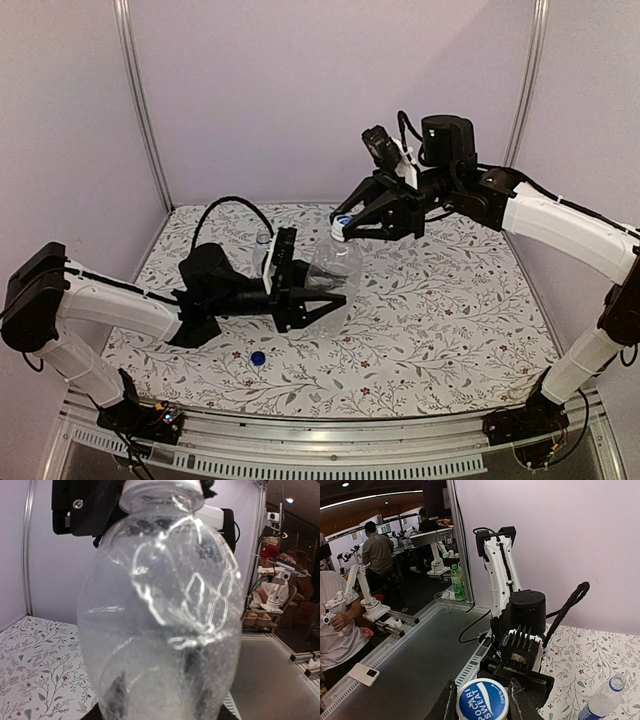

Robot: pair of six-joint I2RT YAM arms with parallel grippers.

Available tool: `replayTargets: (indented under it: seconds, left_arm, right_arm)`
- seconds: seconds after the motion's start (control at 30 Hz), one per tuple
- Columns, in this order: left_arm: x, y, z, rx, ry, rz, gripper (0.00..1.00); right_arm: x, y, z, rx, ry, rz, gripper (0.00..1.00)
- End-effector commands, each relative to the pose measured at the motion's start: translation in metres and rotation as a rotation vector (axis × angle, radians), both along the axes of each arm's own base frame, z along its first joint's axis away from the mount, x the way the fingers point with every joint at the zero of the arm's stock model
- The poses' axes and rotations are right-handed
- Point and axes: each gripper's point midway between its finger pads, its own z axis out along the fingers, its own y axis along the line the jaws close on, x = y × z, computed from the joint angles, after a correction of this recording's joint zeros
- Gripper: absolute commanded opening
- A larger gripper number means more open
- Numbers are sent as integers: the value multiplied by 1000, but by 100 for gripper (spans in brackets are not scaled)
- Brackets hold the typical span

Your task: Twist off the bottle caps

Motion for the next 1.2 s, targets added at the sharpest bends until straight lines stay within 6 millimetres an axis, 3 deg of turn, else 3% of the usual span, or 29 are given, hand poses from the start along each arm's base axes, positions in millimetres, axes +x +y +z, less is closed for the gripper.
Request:
replayTargets:
  seconds: [0.0,0.17,0.27,0.33,0.5,0.73,0.97,1.17]
  left_arm:
    - [-13,-1,7,-27,-74,-65,28]
    - [20,3,8,-22,-31,128,29]
    - [42,6,5,1,5,257,31]
    - [55,7,1,22,28,326,31]
    - [75,10,1,43,51,475,34]
    - [86,5,-1,92,33,615,37]
    - [91,1,3,111,12,677,40]
    - [94,0,2,117,6,696,41]
  right_arm:
    - [14,-1,6,-12,23,-61,26]
    - [35,-3,10,-40,30,-271,72]
    - [42,-7,13,-36,43,-356,89]
    - [46,-13,22,-17,51,-423,93]
    - [73,-24,39,8,128,-647,93]
    - [109,-21,34,-36,180,-942,91]
    - [113,-5,14,-96,211,-962,87]
    - [110,3,1,-131,223,-942,76]
